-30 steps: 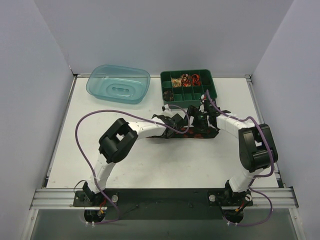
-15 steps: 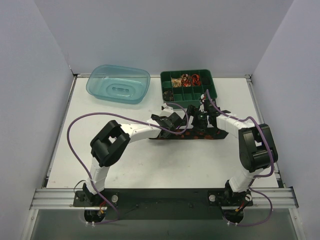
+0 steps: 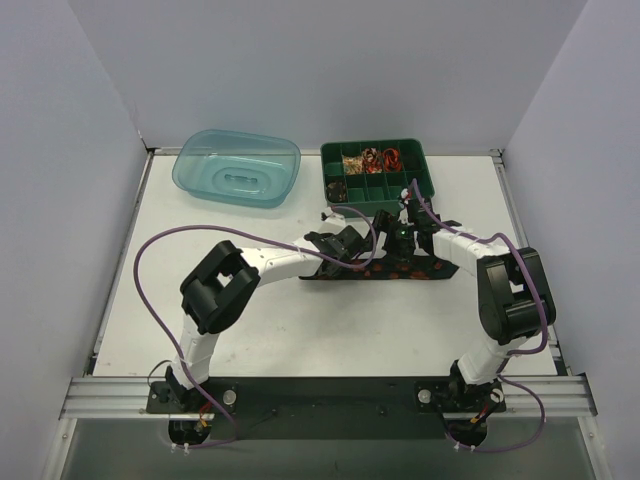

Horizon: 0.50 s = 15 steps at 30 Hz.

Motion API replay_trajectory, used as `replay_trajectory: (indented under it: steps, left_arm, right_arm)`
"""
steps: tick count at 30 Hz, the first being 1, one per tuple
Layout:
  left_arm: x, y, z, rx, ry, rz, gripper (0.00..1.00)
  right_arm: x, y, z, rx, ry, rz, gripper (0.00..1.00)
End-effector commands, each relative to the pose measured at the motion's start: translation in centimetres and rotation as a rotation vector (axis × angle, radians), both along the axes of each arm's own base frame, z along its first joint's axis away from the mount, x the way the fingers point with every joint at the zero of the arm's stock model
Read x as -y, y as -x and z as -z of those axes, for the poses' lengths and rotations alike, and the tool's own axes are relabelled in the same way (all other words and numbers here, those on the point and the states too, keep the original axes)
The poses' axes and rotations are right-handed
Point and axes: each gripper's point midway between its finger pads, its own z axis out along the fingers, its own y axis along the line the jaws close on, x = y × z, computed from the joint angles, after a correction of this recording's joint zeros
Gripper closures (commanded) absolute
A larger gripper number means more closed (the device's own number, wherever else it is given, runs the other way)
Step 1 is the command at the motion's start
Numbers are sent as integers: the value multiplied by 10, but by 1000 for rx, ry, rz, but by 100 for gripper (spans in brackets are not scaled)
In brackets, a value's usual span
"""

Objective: Roll the ties
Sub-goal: Roll the tie at the center of the board.

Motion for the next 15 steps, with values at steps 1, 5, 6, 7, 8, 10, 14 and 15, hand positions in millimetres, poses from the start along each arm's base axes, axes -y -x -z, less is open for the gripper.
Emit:
replay_trajectory:
  steps: [1,5,6,7,8,10,14,15]
  left_arm:
    - [-10,-1,-17,17,-26,-31,77]
    - [-20,-4,-15,12,-75,-50,94]
    - [-24,-5,-16,18,-98,-57,95]
    - [-31,-4,-14,9,-129,-64,96]
    - [-34,-4,-16,13,-148,-67,96]
    - [-46,-5,-22,31,-207,-79,97]
    - [-65,-7,-33,51,-287,-96,97]
    - [-68,-8,-37,58,-310,-93,97]
  right_arm:
    - [-9,-5,-12,28,-34,-26,19]
    - [-14,-3,-14,30,-41,-44,19]
    - [-15,-3,-14,31,-44,-46,19]
    - [-16,-3,-14,32,-45,-53,19]
    - [-17,-3,-14,29,-48,-56,19]
    - [-18,-2,-14,31,-50,-62,19]
    - [-19,-2,-15,31,-52,-63,19]
    - [-20,-3,-15,33,-53,-65,19]
